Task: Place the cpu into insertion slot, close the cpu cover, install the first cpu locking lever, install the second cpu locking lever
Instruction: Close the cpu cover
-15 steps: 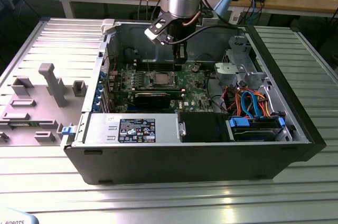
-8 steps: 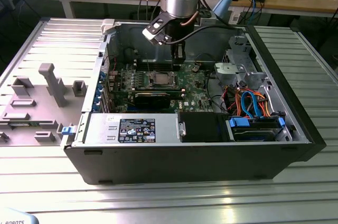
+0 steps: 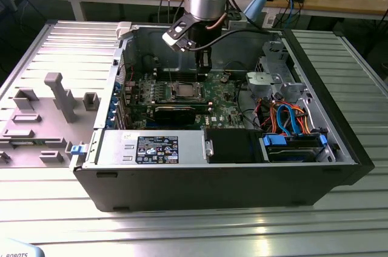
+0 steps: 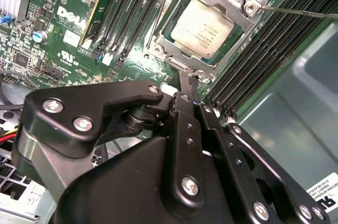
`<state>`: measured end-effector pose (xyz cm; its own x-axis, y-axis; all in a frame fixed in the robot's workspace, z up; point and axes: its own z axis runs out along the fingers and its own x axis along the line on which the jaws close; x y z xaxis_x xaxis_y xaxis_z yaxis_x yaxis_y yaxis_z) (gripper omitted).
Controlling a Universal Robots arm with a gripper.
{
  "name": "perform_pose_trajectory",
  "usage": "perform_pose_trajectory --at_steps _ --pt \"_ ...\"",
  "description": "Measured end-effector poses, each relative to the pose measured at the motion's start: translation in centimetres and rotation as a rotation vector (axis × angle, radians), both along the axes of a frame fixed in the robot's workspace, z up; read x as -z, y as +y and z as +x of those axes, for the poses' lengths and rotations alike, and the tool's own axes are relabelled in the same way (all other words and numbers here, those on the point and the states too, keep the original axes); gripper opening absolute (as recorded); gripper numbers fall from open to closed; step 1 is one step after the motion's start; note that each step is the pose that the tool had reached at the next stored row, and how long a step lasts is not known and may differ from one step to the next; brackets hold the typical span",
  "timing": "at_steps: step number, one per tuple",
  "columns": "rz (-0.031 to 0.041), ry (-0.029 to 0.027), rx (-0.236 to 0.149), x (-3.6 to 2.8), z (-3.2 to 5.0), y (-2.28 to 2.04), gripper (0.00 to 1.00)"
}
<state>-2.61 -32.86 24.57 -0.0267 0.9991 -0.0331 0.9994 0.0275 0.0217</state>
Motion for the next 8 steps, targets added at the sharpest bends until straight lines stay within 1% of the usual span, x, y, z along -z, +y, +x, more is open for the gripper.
perform_pose_trajectory --at_steps 1,2,8 --pt "0.0 0.0 0.0 0.05 -0.81 0.0 0.11" --pt "-0.0001 0.0001 -0.001 0.22 -2.01 0.0 0.11" --pt "-0.0001 0.0 -0.002 0.26 -2.02 0.0 0.11"
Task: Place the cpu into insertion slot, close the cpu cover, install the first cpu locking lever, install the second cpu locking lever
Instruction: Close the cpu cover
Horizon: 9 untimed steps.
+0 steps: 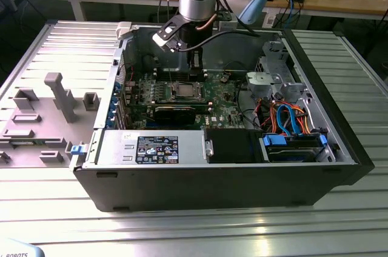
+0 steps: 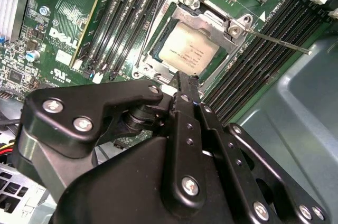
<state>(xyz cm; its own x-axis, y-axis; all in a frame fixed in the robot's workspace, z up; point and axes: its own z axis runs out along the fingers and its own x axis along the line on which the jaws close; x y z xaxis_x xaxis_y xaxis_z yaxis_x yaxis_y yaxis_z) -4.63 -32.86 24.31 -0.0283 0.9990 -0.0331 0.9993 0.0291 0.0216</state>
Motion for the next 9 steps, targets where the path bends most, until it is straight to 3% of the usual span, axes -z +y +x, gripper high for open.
perform_pose_trajectory --at_steps 9 --pt "0.0002 -0.0001 0.0 0.02 -0.03 0.0 0.11"
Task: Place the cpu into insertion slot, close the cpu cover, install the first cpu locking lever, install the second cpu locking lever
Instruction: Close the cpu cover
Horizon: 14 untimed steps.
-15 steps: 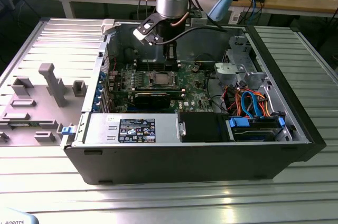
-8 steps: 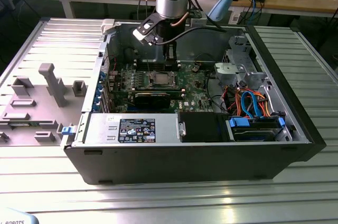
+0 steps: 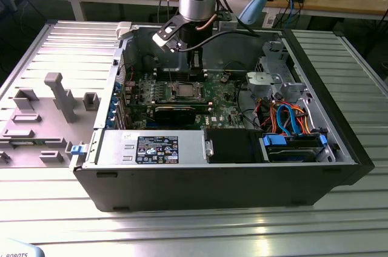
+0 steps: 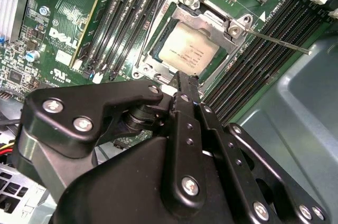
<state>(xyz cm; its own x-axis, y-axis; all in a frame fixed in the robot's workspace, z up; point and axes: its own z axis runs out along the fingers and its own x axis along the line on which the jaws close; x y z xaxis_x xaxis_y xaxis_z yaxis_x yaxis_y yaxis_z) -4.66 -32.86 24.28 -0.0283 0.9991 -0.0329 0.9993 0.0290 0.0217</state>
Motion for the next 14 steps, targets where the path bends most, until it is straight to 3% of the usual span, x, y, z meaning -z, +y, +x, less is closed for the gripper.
perform_pose_trajectory --at_steps 3,6,8,11,14 --pt "0.0002 0.0024 -0.001 0.18 -0.51 0.0 0.11" --pt "0.0005 0.0183 -0.011 0.5 -1.27 -0.01 0.11" --pt "0.0109 0.0189 -0.012 0.69 -1.69 0.0 0.11" --pt "0.0113 0.019 -0.016 1.08 -2.83 0.0 0.11" --pt "0.0111 0.0192 -0.019 1.66 -3.32 -0.01 0.11"
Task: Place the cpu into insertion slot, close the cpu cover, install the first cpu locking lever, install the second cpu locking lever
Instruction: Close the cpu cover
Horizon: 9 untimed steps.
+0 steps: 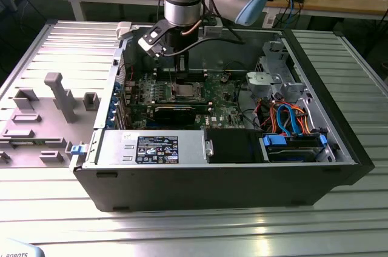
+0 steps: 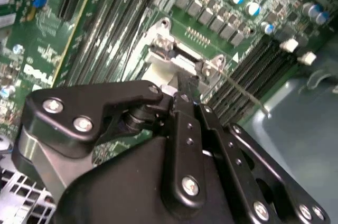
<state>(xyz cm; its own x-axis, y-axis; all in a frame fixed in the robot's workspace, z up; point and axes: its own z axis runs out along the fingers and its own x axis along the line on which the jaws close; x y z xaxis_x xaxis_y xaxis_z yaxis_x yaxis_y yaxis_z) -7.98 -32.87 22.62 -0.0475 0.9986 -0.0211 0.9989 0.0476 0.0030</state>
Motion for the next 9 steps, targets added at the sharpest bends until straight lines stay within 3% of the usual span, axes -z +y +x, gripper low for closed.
perform_pose_trajectory --at_steps 1,5,9 --pt "0.0001 0.0 -0.001 0.48 -0.09 0.0 0.11" --pt "0.0001 0.0001 -0.001 1.23 -0.18 -0.01 0.11" --pt "0.0001 0.0063 -0.001 1.98 -0.19 0.0 0.11"
